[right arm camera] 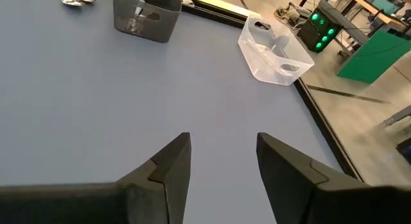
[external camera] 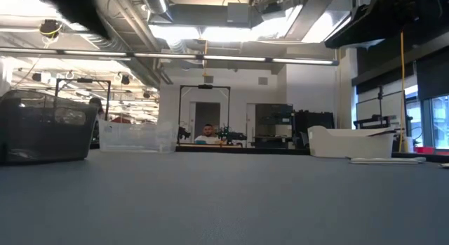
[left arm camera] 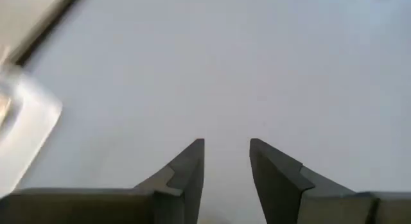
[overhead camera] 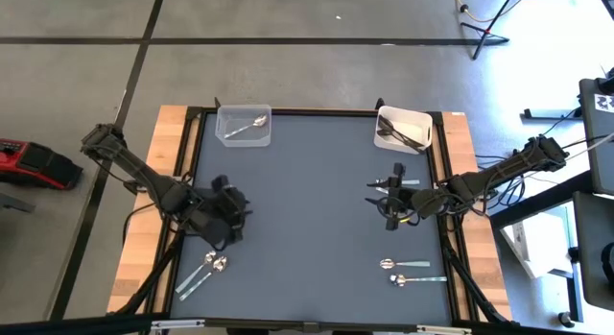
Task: Sort silverware by color (type)
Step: Put the green spoon into the transparent bin
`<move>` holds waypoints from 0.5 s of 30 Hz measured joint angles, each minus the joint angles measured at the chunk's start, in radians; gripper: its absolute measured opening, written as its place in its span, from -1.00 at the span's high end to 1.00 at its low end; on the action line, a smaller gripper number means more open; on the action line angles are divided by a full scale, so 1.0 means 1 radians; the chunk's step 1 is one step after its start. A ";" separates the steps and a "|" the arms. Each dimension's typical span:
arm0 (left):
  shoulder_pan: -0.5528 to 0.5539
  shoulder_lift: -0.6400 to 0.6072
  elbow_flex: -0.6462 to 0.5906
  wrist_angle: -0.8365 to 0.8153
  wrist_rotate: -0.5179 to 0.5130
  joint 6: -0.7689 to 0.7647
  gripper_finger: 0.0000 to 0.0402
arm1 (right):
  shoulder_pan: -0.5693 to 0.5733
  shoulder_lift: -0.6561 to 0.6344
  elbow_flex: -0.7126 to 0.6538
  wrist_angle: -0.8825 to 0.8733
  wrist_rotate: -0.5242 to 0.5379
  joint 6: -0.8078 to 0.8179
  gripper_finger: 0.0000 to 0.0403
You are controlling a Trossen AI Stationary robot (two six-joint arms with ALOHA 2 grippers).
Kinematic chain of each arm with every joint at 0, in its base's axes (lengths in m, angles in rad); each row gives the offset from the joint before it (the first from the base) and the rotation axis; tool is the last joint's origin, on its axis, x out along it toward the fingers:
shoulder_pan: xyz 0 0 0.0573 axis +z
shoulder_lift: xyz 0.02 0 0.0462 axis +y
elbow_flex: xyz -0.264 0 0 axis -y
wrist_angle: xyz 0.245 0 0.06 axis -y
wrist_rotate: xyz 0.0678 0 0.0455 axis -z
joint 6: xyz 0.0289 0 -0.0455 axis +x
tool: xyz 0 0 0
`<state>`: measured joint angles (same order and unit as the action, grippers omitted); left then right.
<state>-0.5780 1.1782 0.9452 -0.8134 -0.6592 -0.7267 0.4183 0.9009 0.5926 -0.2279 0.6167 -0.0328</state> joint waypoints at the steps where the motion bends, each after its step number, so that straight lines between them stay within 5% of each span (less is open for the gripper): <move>1: 0.003 0.004 -0.012 0.074 -0.016 0.061 0.41 | 0.000 0.000 0.000 -0.001 -0.005 0.002 0.17; 7: 0.008 0.055 -0.092 0.429 -0.071 0.294 0.41 | 0.000 0.000 0.000 -0.035 -0.030 0.029 0.17; 15: 0.029 0.189 -0.156 0.651 -0.175 0.389 0.41 | -0.048 0.000 0.000 -0.241 0.127 0.177 0.17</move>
<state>-0.5489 1.3674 0.7892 -0.1626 -0.8343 -0.3374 0.3707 0.9012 0.5926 -0.4684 0.7437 0.1444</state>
